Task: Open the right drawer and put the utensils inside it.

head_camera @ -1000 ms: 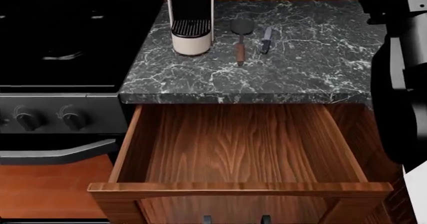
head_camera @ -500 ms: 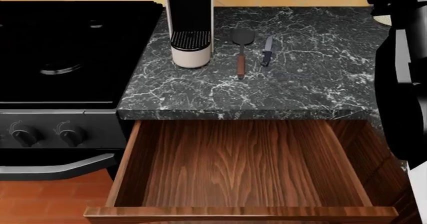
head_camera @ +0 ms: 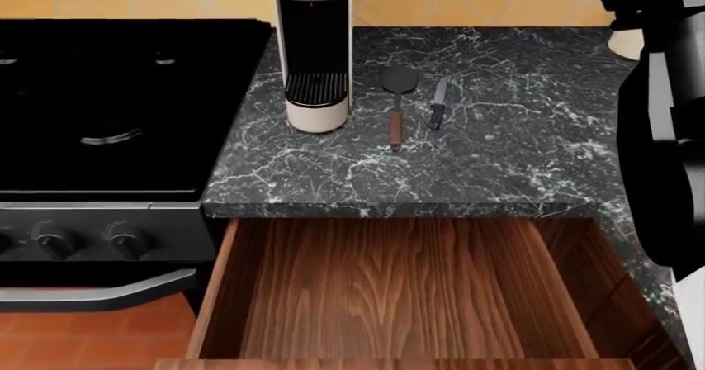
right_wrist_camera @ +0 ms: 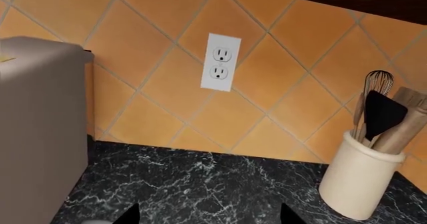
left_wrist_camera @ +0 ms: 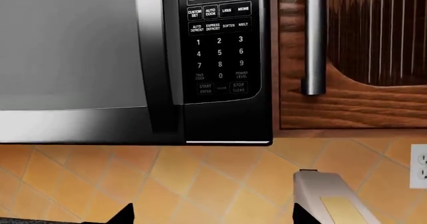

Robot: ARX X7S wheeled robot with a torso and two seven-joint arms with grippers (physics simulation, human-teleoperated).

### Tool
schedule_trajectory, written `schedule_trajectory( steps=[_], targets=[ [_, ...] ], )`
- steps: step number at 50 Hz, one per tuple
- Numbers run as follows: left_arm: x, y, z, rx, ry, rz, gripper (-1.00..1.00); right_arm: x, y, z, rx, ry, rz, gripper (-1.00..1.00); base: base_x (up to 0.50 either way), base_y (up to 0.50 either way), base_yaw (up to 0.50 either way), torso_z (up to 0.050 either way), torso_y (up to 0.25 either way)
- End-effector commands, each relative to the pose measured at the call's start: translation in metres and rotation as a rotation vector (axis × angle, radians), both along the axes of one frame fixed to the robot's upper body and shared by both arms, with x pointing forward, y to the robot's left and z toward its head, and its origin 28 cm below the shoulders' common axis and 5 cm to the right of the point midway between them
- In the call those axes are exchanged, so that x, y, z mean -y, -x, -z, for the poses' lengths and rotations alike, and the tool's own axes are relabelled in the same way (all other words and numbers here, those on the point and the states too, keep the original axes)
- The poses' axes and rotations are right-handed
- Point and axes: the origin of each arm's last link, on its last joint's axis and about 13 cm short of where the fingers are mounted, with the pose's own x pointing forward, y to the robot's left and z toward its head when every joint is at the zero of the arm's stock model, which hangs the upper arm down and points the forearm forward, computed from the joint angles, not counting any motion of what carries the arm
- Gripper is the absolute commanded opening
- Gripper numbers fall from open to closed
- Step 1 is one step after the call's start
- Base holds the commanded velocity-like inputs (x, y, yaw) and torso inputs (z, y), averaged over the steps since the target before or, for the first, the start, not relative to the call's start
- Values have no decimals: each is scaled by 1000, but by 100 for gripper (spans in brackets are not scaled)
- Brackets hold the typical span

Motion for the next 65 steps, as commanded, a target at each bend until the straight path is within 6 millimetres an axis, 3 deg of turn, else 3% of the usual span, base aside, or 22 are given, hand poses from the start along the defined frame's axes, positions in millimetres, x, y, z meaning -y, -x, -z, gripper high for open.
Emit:
schedule_trajectory(
  steps=[1, 27, 34, 61, 65],
  targets=[
    [0, 0, 0, 5, -2, 4, 100, 0, -1, 2, -6, 2, 2, 100, 0, 0, 0, 50, 0],
    [-1, 0, 2, -1, 3, -19, 100, 0, -1, 3, 3, -11, -4, 100, 0, 0, 0, 50, 0],
    [-1, 2, -1, 10, 29, -7, 100, 0, -2, 5, -7, -25, -11, 100, -1, -429, 0, 0, 0],
    [-1, 2, -1, 9, 33, -14, 100, -2, -5, 12, 8, -17, -21, 100, 162, -9, 0, 0, 0],
    [-1, 2, 0, 8, 33, -13, 100, -8, -7, 11, 65, -85, 29, 100, 107, 0, 0, 0, 0]
  ],
)
